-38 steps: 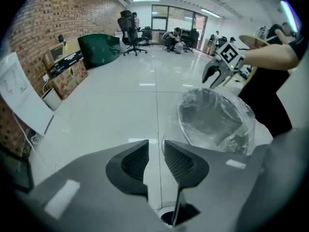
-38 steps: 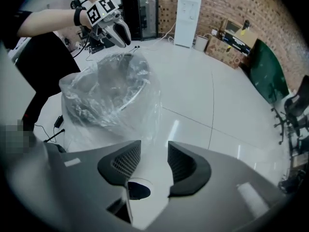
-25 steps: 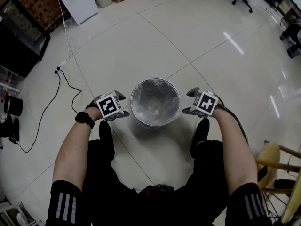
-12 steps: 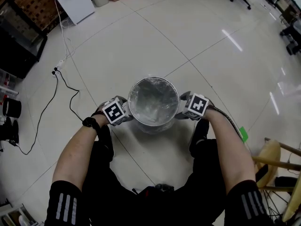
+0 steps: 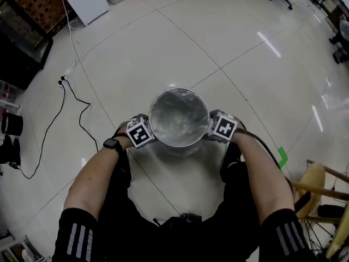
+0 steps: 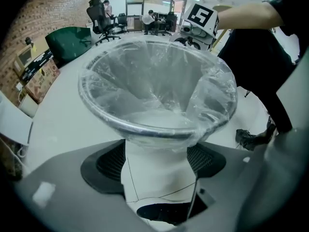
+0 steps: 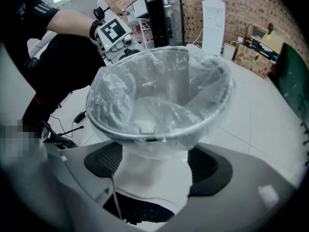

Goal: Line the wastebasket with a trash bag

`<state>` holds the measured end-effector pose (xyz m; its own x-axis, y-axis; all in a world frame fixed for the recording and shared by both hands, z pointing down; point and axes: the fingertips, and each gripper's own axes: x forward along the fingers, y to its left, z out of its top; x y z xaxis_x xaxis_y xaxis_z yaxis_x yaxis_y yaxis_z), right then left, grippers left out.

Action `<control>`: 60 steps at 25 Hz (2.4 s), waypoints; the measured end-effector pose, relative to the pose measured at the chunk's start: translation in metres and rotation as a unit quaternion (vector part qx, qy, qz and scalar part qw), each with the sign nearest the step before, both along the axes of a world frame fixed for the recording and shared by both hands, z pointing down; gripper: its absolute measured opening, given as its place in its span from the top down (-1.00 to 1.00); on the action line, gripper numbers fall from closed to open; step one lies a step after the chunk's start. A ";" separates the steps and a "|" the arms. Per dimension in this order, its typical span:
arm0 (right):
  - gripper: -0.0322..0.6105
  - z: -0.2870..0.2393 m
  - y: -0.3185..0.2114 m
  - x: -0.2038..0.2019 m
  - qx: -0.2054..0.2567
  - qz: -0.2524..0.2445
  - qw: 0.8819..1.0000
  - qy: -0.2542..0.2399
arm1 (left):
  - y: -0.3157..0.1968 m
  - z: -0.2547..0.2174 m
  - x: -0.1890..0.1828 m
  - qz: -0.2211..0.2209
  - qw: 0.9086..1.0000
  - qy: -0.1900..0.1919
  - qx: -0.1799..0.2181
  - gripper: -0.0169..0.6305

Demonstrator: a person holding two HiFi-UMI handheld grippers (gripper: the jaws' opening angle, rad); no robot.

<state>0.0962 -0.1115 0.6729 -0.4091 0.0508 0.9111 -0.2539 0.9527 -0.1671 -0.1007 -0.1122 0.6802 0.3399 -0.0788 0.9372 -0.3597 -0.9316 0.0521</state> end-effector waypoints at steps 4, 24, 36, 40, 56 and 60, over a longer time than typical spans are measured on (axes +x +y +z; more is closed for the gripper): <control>-0.45 0.016 0.001 0.005 0.002 0.009 1.000 0.015 | 0.001 0.007 0.003 0.005 1.000 -0.008 0.001 -0.27; -0.45 -0.018 -0.004 0.032 0.022 0.032 0.998 0.053 | 0.002 -0.024 -0.034 0.014 0.999 -0.043 0.001 -0.27; 0.01 -0.185 -0.045 -0.007 0.235 0.111 0.964 -0.056 | -0.025 -0.173 0.005 -0.030 0.985 0.024 0.167 0.21; 0.53 -0.242 -0.039 -0.019 0.265 0.139 0.945 -0.130 | -0.033 -0.238 0.004 -0.094 0.965 0.088 0.229 0.36; 0.88 -0.288 -0.004 -0.050 0.177 0.198 0.914 -0.308 | -0.018 -0.320 0.031 -0.174 0.910 0.265 0.266 0.96; 0.88 -0.292 -0.022 -0.052 0.198 0.182 0.918 -0.292 | -0.008 -0.320 0.049 -0.128 0.926 0.270 0.231 0.87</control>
<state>0.0446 -0.1333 0.3811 -0.7574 -0.4736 0.4495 -0.5446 0.8380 -0.0346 -0.0516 -0.1200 0.3602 0.6640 -0.5712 0.4824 -0.6092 -0.7874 -0.0938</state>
